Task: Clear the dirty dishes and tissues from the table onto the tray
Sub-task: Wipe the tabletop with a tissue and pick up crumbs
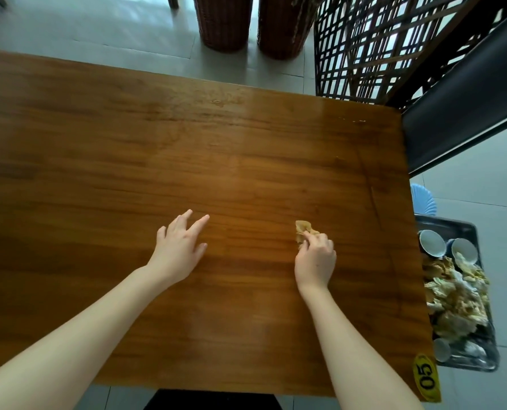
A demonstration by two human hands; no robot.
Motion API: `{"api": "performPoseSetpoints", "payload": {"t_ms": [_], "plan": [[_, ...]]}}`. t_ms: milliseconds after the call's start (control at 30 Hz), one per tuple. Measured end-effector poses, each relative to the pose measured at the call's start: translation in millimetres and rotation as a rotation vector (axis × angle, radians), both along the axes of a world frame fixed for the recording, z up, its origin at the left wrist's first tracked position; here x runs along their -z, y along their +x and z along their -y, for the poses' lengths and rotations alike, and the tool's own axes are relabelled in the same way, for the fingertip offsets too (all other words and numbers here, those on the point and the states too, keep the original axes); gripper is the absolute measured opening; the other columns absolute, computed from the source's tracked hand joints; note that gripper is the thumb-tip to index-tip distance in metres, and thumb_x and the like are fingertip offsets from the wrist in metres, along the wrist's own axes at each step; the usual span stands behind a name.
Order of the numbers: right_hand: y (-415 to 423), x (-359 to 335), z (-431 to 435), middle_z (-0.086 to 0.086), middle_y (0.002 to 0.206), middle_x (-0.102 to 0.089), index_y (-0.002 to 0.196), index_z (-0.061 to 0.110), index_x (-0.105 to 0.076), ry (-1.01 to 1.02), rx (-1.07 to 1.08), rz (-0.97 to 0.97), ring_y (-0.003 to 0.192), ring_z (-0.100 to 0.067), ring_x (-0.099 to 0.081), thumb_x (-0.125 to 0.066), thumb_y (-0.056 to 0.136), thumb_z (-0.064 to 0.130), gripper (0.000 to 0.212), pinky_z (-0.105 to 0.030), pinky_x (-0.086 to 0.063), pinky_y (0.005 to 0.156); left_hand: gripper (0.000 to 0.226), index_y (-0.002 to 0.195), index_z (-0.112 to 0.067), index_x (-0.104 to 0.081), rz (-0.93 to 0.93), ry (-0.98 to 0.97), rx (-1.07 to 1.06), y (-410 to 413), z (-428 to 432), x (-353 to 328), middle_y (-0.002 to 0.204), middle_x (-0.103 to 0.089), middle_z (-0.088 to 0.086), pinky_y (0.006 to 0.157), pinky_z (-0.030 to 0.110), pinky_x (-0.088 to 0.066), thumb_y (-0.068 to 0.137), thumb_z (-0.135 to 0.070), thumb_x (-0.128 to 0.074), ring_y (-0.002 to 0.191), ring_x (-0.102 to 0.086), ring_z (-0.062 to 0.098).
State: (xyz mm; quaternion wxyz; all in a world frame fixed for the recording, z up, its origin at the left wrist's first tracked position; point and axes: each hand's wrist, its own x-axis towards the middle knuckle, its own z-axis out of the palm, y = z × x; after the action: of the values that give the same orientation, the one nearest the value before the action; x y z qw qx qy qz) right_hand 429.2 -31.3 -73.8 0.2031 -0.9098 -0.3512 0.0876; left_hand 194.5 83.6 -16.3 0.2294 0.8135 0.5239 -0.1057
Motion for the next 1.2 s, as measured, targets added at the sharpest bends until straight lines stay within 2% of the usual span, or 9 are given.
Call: {"api": "performPoseSetpoints", "payload": {"t_ms": [233,333,400,567,667,867,967,1067,1200], "plan": [[-77,-4,15,-0.003,0.094,-0.069,0.104,0.01,-0.072,-0.041,-0.267,0.002,0.085,-0.018,-0.061,-0.066,0.086,0.008,0.019,-0.03,-0.05,0.073,0.061,0.151,-0.032,-0.019,0.032,-0.015,0.05,-5,9,-2,0.158,-0.014,0.01,0.115,0.049,-0.014,0.098,-0.034,-0.048,0.145,-0.015,0.028],[-74,-4,32,-0.002,0.091,-0.069,0.098,0.012,-0.074,-0.057,-0.321,0.044,0.081,-0.017,-0.061,-0.07,0.082,0.009,0.017,-0.03,-0.052,0.069,0.061,0.151,-0.032,-0.018,0.037,-0.031,0.084,-7,12,-4,0.159,-0.013,0.01,0.115,0.049,-0.013,0.098,-0.033,-0.048,0.146,-0.013,0.028],[-54,-6,44,-0.003,0.091,-0.069,0.098,0.012,-0.073,-0.08,-0.236,0.071,0.082,-0.017,-0.061,-0.068,0.084,0.01,0.015,-0.03,-0.051,0.069,0.061,0.151,-0.032,-0.017,0.041,-0.034,0.115,-8,13,-4,0.159,-0.012,0.01,0.116,0.049,-0.013,0.098,-0.033,-0.047,0.146,-0.012,0.028],[11,-8,83,-0.006,0.1,-0.067,0.107,0.009,-0.07,-0.137,0.211,0.05,0.092,-0.02,-0.059,-0.058,0.092,0.015,0.02,-0.035,-0.052,0.079,0.061,0.151,-0.033,-0.017,0.038,-0.056,0.184,-6,19,0,0.159,-0.01,0.008,0.116,0.05,-0.012,0.098,-0.034,-0.046,0.146,-0.01,0.028],[3,-8,93,-0.006,0.102,-0.066,0.108,0.01,-0.069,-0.122,0.371,-0.009,0.094,-0.02,-0.057,-0.056,0.094,0.016,0.021,-0.038,-0.052,0.083,0.061,0.151,-0.033,-0.016,0.026,-0.064,0.259,-3,25,6,0.159,-0.009,0.009,0.116,0.051,-0.012,0.098,-0.034,-0.046,0.146,-0.011,0.029],[-93,-6,108,-0.002,0.102,-0.066,0.108,0.012,-0.07,-0.075,0.08,-0.05,0.094,-0.018,-0.057,-0.058,0.092,0.012,0.021,-0.031,-0.048,0.08,0.061,0.151,-0.032,-0.016,0.043,-0.073,0.369,14,44,12,0.159,-0.007,0.01,0.116,0.052,-0.01,0.098,-0.034,-0.046,0.147,-0.007,0.03],[-105,-6,124,0.0,0.101,-0.065,0.112,0.015,-0.069,-0.075,-0.003,-0.061,0.093,-0.016,-0.056,-0.058,0.092,0.013,0.023,-0.029,-0.045,0.078,0.061,0.151,-0.033,-0.016,0.039,-0.052,0.396,21,49,10,0.16,-0.005,0.009,0.116,0.052,-0.008,0.098,-0.035,-0.046,0.147,-0.004,0.031],[-77,-7,136,0.001,0.103,-0.065,0.112,0.016,-0.069,-0.072,0.062,-0.055,0.095,-0.015,-0.055,-0.057,0.092,0.013,0.023,-0.027,-0.041,0.08,0.061,0.151,-0.034,-0.016,0.023,-0.041,0.405,24,49,7,0.16,-0.004,0.009,0.116,0.053,-0.008,0.098,-0.036,-0.046,0.147,-0.003,0.031],[-17,-10,165,-0.004,0.106,-0.065,0.108,0.013,-0.069,-0.056,0.381,-0.04,0.098,-0.02,-0.055,-0.057,0.092,0.011,0.021,-0.035,-0.045,0.084,0.062,0.151,-0.033,-0.017,0.001,-0.033,0.408,25,49,6,0.16,-0.005,0.01,0.115,0.054,-0.009,0.098,-0.036,-0.047,0.147,-0.004,0.032]]}}
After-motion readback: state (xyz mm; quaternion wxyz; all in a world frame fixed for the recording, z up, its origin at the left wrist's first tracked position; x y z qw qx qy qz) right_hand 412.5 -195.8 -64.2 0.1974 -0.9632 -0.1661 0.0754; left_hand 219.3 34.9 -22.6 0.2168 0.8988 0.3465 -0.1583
